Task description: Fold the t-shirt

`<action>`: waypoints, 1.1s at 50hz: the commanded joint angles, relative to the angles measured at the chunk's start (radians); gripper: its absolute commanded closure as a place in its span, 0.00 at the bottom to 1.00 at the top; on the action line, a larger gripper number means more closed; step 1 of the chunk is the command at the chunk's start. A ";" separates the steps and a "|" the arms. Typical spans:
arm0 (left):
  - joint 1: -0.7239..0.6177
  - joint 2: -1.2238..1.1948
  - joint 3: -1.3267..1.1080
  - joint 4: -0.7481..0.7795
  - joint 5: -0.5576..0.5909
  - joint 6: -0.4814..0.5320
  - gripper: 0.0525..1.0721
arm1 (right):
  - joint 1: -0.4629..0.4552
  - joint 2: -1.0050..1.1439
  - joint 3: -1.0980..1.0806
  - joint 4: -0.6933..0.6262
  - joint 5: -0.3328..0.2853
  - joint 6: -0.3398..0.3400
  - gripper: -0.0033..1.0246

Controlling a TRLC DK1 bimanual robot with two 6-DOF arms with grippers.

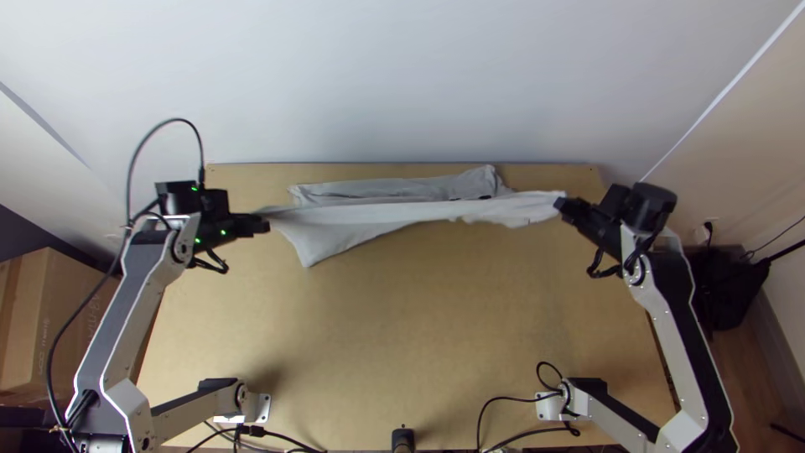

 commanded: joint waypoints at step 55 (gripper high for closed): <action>0.075 -0.053 1.004 0.035 -0.081 -0.164 0.97 | 0.253 0.057 0.923 0.114 0.204 -0.161 0.97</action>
